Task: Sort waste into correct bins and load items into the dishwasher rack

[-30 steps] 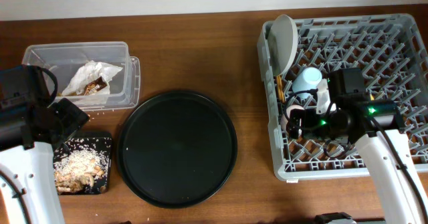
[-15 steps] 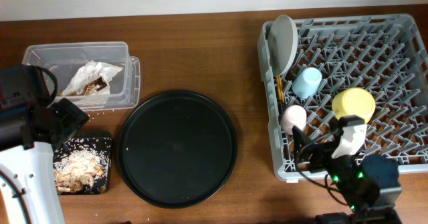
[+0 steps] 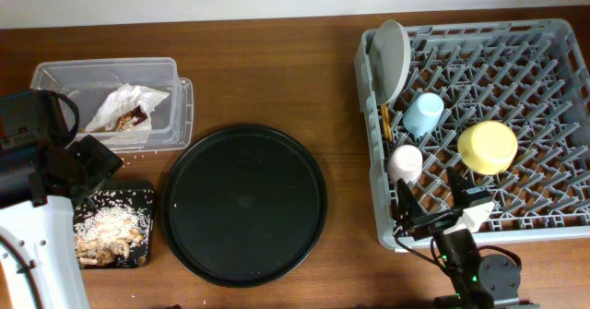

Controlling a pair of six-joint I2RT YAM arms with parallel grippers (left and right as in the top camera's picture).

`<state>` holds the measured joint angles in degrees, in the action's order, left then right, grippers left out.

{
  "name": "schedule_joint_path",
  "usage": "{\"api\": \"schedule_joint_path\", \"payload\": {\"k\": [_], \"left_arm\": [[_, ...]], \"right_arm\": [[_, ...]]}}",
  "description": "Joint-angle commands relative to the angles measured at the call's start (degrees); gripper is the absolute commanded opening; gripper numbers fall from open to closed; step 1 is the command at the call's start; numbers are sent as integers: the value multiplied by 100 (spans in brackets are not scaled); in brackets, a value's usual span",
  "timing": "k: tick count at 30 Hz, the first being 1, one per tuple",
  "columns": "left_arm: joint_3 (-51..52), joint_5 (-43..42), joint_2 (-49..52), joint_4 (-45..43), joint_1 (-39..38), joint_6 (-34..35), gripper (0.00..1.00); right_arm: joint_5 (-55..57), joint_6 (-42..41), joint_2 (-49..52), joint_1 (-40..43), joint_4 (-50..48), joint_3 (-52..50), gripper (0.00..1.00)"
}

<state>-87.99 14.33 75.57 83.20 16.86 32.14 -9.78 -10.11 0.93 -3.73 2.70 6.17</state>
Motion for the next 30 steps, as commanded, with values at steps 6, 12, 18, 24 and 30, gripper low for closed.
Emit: {"api": "schedule_joint_path", "payload": {"k": [6, 12, 18, 24, 30], "left_arm": [[-35, 2, -57, 2, 20, -50, 99], [-35, 2, -57, 2, 20, -50, 99], [-35, 2, -57, 2, 20, -50, 99], [-35, 2, -57, 2, 20, -50, 99], [-35, 2, -57, 2, 20, -50, 99]], "right_arm": [[686, 26, -72, 120, -697, -586, 99], [1650, 125, -72, 125, 142, -586, 99], [1572, 820, -74, 229, 151, -586, 99], [1432, 1078, -72, 385, 175, -586, 99], [1274, 1311, -72, 385, 190, -586, 99]]}}
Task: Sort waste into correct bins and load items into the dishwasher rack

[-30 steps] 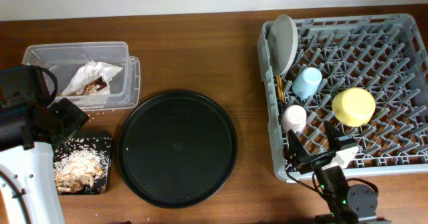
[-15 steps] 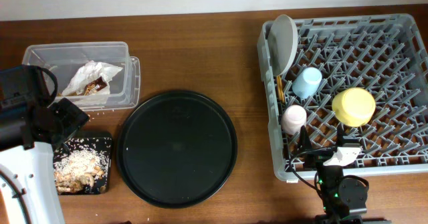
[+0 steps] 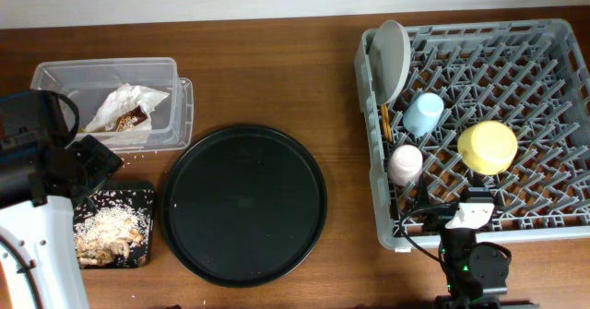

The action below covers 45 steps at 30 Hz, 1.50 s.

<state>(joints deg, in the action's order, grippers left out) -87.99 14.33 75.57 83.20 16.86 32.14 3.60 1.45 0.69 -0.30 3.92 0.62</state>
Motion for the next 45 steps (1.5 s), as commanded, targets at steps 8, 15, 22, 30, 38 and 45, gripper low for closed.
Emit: {"api": "schedule_joint_path", "payload": {"k": [8, 15, 22, 30, 38, 45], "left_arm": [[-35, 2, -57, 2, 20, -48, 99], [-35, 2, -57, 2, 20, -50, 99], [-35, 0, -57, 208, 20, -52, 99], [793, -203, -802, -94, -481, -81, 99], [5451, -380, -4590, -4253, -1447, -376, 99], [6664, -313, -5372, -4745, -1447, -334, 99]], "right_arm": [[-52, 155, -48, 42, 59, -31, 99], [-52, 155, -48, 42, 59, -31, 99], [-52, 153, -48, 42, 59, -31, 99], [-55, 153, -44, 42, 59, -31, 99], [-52, 153, -44, 42, 59, -31, 99], [-52, 153, -44, 42, 59, -31, 99]]}}
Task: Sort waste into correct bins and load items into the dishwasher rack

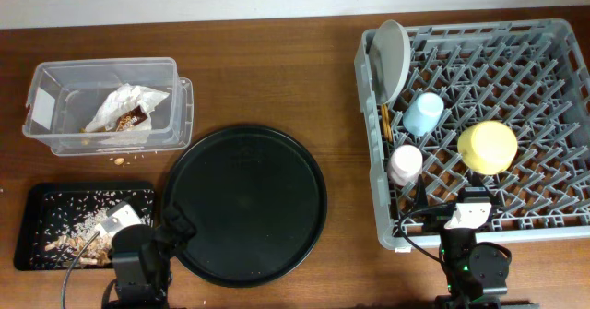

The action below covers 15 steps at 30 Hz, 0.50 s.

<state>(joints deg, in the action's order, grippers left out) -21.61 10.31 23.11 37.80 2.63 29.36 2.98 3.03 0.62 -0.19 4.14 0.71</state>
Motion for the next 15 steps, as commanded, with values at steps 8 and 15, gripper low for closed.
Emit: {"api": "schedule_joint_path", "payload": {"k": [8, 15], "left_arm": [[728, 81, -1209, -1338, -361, -1300, 99], [2105, -247, -1939, -3727, -538, -1298, 99]], "right_arm": [[9, -4, -37, 31, 37, -39, 99], [7, -4, -37, 31, 37, -39, 99]]}}
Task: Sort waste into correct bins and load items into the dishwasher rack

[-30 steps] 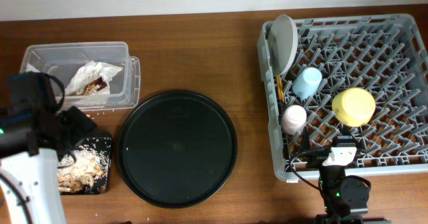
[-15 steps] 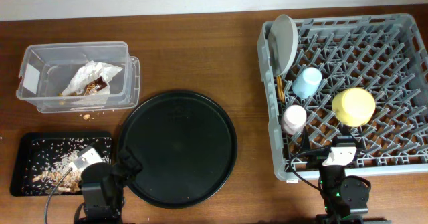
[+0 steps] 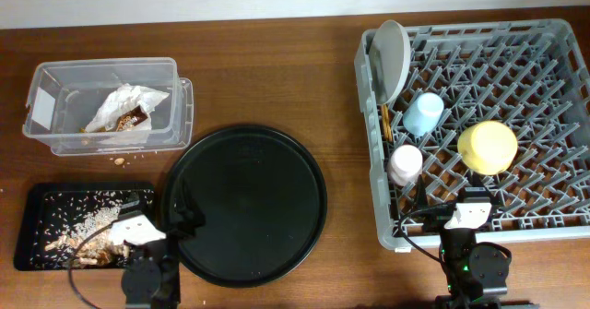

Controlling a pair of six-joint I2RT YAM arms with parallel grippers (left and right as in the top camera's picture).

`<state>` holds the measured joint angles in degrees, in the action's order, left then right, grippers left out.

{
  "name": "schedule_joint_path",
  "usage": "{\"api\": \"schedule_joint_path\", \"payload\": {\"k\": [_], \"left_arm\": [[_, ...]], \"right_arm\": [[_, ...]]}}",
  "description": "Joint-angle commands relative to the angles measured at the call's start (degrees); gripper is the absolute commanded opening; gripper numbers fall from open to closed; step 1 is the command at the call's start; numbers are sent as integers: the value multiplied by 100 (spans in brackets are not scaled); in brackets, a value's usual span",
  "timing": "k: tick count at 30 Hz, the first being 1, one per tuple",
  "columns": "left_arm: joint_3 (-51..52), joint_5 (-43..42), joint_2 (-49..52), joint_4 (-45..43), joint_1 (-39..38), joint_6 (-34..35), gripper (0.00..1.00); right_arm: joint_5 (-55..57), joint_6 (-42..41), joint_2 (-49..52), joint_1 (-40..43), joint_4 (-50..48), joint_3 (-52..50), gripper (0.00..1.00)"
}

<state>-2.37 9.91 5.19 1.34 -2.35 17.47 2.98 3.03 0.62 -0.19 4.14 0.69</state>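
The grey dishwasher rack (image 3: 553, 219) at the right holds a grey plate (image 3: 391, 58) on edge, a blue cup (image 3: 424, 113), a yellow bowl (image 3: 488, 147) and a pale pink cup (image 3: 405, 163). A clear bin (image 3: 55, 77) at the back left holds a crumpled wrapper (image 3: 124, 106). A black tray (image 3: 37, 219) at the front left holds rice and food scraps. My left gripper (image 3: 181, 215) hovers at the left rim of the round black plate (image 3: 249, 203). My right gripper (image 3: 458, 215) sits at the rack's front edge. The fingers of both are unclear.
Thin orange sticks (image 3: 384, 121) lie in the rack beside the plate. A few crumbs (image 3: 118, 160) lie on the brown table between the bin and the tray. Both arm bases stand at the table's front edge.
My left arm has shifted a little to the right, and its gripper now overlaps the black plate's left rim. The right arm and all the objects are unchanged.
First my left arm loomed over the tray and bin at the left while my right gripper stood open at the rack's front, near the pink cup. Then the right arm was drawn back to the front edge. Later the left arm was low at the table front.
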Motion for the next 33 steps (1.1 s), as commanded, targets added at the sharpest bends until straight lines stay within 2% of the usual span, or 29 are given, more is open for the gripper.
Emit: {"api": "schedule_joint_path", "payload": {"k": [1, 2, 7, 10, 12, 17, 33], "left_arm": [[184, -201, -160, -26, -39, -109, 99], [184, -114, -173, 271, -39, -146, 99], [186, 168, -492, 232, -37, -295, 99], [186, 2, -492, 240, -39, -1626, 99], [186, -350, -492, 286, -39, -2046, 99], [186, -590, -492, 323, -39, -2059, 99], [184, -568, -490, 317, -39, -2057, 99]], "right_arm": [[9, -4, -35, 31, 37, -37, 99], [9, -4, -33, 31, 37, -37, 99], [7, -4, -31, 31, 37, -37, 99], [7, -4, -31, 31, 37, -37, 99], [9, -4, -31, 31, 37, -37, 99], [7, -4, -26, 31, 37, -37, 99], [7, -2, -26, 31, 37, -37, 99]]}}
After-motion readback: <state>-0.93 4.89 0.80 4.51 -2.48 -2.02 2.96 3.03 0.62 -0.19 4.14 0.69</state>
